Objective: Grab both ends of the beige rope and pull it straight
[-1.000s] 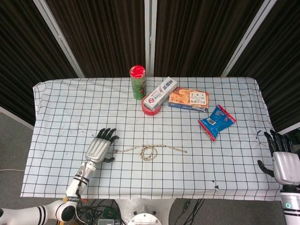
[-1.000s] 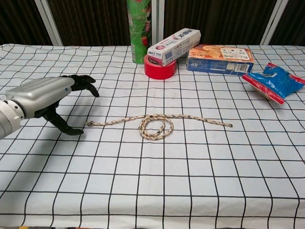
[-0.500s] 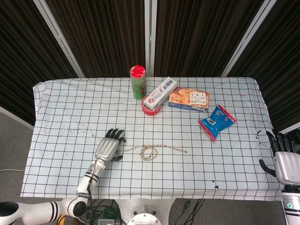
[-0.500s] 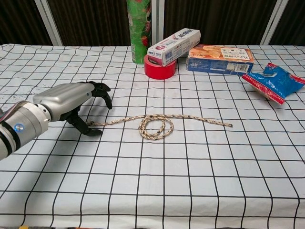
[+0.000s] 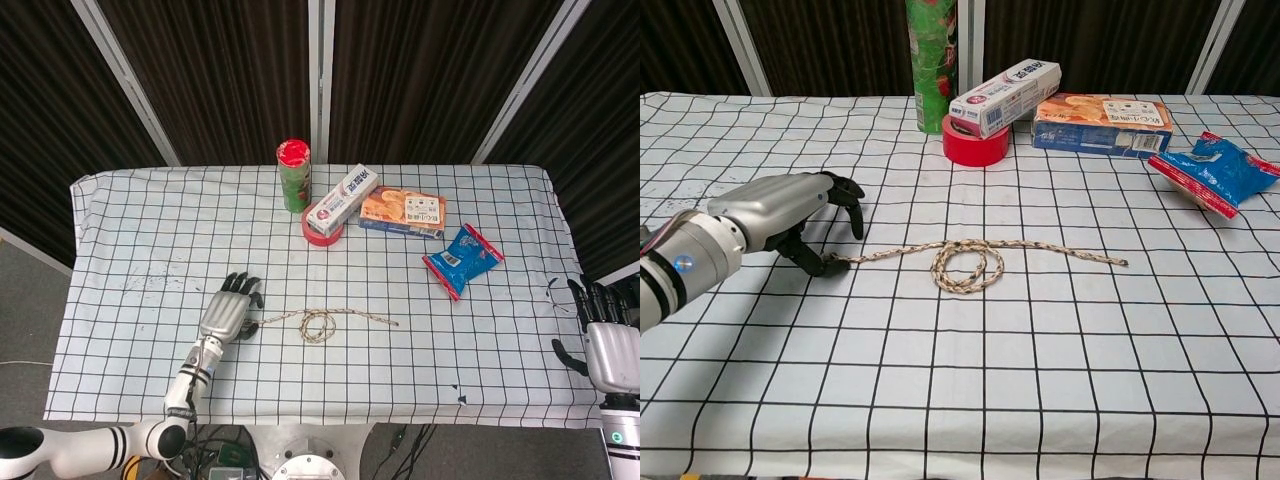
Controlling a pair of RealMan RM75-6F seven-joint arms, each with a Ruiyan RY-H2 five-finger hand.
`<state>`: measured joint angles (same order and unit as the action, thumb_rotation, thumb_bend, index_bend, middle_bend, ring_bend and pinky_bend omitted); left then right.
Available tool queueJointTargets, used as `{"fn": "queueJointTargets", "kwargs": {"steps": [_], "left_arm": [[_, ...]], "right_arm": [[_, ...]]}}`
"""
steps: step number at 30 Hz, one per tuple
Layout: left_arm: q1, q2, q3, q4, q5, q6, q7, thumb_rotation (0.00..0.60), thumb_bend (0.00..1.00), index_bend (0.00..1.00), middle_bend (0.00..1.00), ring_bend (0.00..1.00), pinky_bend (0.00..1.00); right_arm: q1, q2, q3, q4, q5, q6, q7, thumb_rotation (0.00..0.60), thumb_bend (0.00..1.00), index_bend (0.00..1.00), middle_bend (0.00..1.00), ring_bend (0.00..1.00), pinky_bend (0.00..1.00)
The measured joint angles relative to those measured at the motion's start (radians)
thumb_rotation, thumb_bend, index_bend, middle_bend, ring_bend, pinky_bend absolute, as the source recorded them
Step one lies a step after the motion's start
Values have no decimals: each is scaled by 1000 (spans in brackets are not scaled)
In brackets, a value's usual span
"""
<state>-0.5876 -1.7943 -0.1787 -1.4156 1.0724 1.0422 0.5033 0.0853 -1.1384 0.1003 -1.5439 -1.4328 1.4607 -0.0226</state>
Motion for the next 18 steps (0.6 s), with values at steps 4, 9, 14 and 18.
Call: {"fn": "queueJointTargets", "kwargs": {"steps": [4, 9, 14, 18], "left_arm": [[-6, -6, 2, 10, 0, 5, 0, 600, 305, 459, 127, 0, 58], [-10, -11, 5, 14, -5, 13, 9, 600, 338, 467, 132, 0, 58], [-16, -11, 11, 13, -19, 12, 23, 600, 352, 478, 132, 0, 58], [-20, -10, 16, 13, -26, 11, 38, 600, 353, 495, 133, 0, 58]], "right_arm": [[0, -2, 1, 2, 5, -3, 3, 600, 184, 0, 0, 0, 0], [-2, -7, 3, 13, 9, 1, 11, 600, 184, 0, 0, 0, 0], [-4, -8, 5, 16, 9, 6, 18, 600, 185, 0, 0, 0, 0], [-5, -12, 4, 22, 7, 7, 27, 600, 185, 0, 0, 0, 0]]}}
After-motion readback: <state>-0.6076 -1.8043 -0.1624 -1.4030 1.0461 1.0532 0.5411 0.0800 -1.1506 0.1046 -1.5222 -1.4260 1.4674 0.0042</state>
